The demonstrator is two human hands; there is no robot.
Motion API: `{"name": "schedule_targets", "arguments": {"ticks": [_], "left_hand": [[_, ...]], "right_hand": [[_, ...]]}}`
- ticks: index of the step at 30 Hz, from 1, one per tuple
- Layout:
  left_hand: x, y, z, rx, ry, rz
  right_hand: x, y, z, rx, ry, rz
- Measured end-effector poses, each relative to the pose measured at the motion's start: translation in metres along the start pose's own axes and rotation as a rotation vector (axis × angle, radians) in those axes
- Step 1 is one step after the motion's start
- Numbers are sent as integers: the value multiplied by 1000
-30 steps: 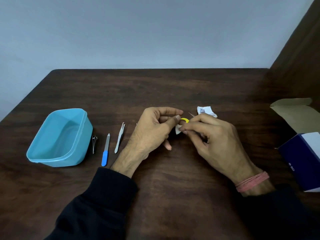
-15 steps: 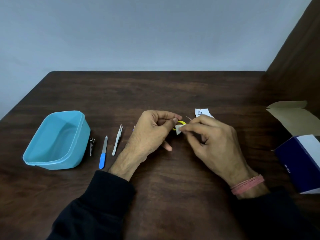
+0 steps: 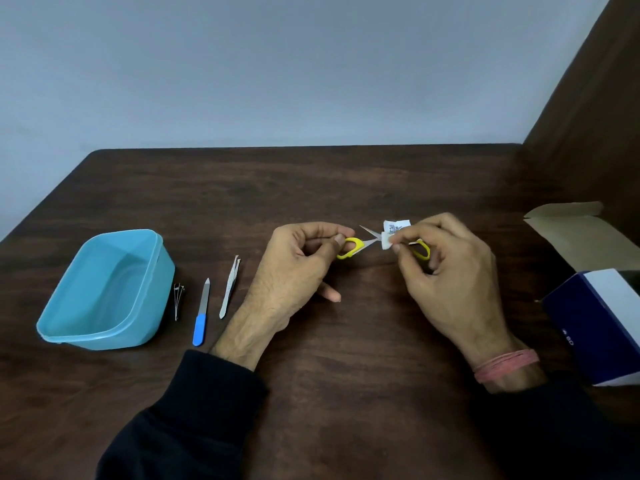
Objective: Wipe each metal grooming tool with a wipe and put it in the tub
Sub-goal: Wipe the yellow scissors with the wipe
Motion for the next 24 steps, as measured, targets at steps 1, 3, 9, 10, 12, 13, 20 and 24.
{"name": "schedule_targets", "arguments": {"ticks": [1, 3, 9, 10, 12, 13, 20, 24], "left_hand": [[0, -1, 0, 30, 1, 4], [-1, -2, 0, 64, 5, 8], [-1, 1, 0, 95, 16, -7], [0, 3, 0, 88, 17, -13], [-1, 6, -1, 71, 18, -27], [-1, 6, -1, 67, 17, -36], [4, 14, 11, -163, 143, -69], [4, 12, 11, -164, 163, -49]], "right_hand": [[0, 0, 1, -6, 12, 0], [-2, -1, 1, -13, 25, 4], [-3, 4, 4, -66, 43, -38], [-3, 5, 5, -94, 47, -47], [-2, 10, 2, -150, 46, -68], [-1, 12, 0, -174, 45, -80], [2, 25, -4, -286, 65, -145], [3, 28, -4, -357, 78, -164]]}}
Point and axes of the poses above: each hand's wrist, its own x-axis away from the middle knuckle, its own y-axis out of the palm, z = x × y, the point moved 10 cm from there along -x, towards the middle knuckle, and after that the axes turned 5 degrees about -y, right-handed, at the moved point
